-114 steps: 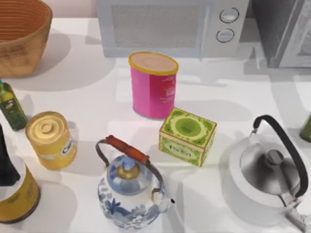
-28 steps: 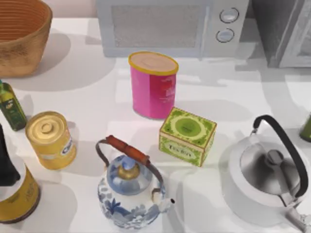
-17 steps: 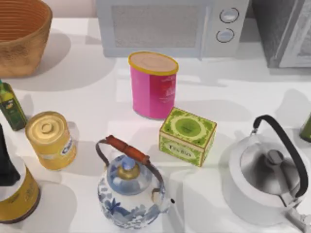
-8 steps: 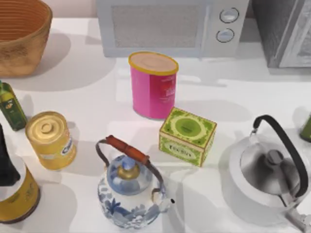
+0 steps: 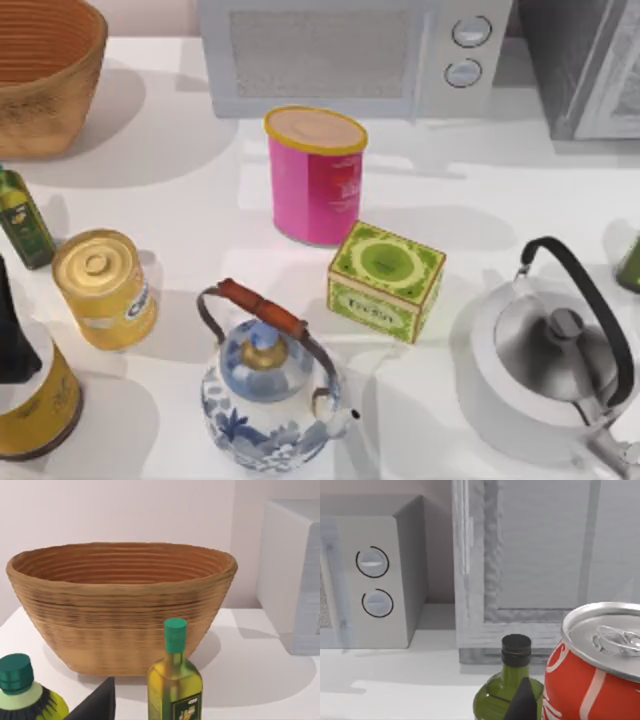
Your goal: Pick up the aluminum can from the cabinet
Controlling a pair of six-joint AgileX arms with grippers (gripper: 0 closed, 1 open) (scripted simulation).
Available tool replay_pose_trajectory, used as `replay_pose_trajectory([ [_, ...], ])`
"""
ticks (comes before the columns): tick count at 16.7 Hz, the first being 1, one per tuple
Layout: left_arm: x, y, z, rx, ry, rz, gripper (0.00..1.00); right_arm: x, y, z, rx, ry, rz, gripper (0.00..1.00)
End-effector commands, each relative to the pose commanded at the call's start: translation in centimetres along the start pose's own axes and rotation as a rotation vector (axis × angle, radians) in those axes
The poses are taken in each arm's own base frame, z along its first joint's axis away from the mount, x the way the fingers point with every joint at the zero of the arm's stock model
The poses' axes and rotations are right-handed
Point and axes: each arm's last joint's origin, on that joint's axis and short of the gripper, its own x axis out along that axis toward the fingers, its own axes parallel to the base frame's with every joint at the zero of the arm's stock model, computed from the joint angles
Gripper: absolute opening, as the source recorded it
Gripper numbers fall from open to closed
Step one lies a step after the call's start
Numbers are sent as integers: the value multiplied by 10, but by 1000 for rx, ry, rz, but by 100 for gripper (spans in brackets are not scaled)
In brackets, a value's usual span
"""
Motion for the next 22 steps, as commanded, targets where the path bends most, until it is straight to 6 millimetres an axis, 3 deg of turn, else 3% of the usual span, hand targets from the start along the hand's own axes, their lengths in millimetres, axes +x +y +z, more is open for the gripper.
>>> replay_pose_trajectory([
  [7, 0, 0, 0, 0, 0, 0, 100, 11, -9, 23, -17, -46, 70, 0],
  [13, 0, 0, 0, 0, 0, 0, 100, 53, -46, 41, -48, -38, 262, 0],
  [17, 0, 0, 0, 0, 0, 0, 100, 81, -95, 24, -45, -9, 422, 0],
  [22, 0, 0, 0, 0, 0, 0, 100, 85, -162, -32, -18, 8, 607, 0],
])
